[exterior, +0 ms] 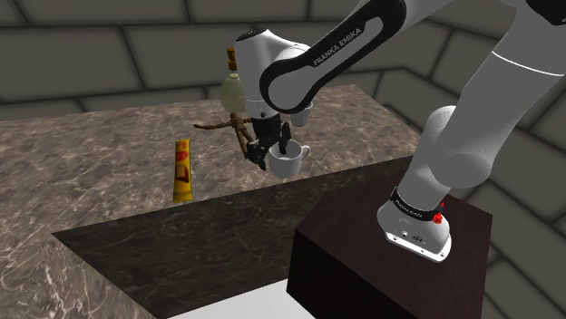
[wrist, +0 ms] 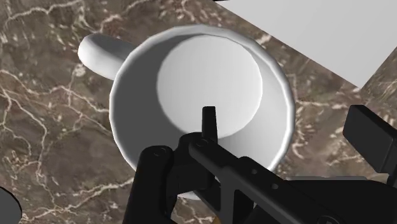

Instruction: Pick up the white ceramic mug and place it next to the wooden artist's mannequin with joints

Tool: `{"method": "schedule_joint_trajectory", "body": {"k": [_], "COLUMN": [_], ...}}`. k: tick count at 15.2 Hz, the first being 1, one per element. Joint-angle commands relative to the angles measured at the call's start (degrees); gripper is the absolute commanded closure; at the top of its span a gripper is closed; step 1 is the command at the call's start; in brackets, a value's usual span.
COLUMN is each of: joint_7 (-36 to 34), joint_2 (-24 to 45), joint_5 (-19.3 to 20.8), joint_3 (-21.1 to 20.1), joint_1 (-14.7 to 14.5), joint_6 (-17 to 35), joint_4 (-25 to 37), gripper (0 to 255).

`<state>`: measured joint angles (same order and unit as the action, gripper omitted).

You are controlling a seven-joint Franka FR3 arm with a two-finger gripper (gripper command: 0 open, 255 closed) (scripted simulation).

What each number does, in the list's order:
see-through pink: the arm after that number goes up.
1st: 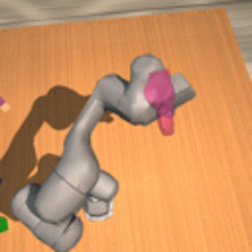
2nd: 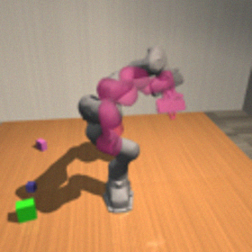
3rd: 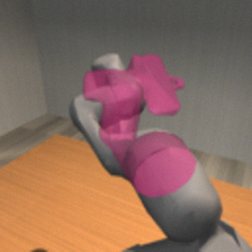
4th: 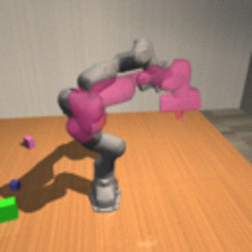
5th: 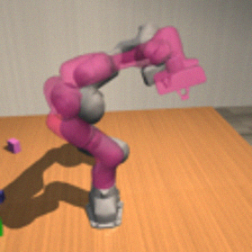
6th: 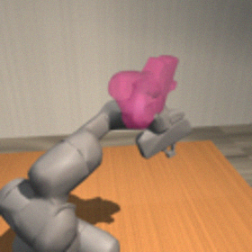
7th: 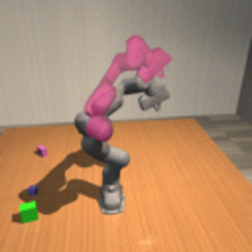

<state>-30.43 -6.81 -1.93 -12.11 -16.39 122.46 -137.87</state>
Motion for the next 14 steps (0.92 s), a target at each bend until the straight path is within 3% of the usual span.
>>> {"method": "schedule_joint_trajectory", "body": {"k": [1, 6, 14], "joint_7": [0.0, 0.4, 0.4], "joint_2": [0.0, -2.7, -2.7], "joint_5": [0.0, -0.4, -0.4], "joint_3": [0.0, 0.3, 0.3], "joint_1": [0.0, 0.0, 0.0], "joint_6": [0.0, -7.7, -7.7], "joint_4": [0.0, 5.1, 5.1], "gripper": [0, 0, 0]}}
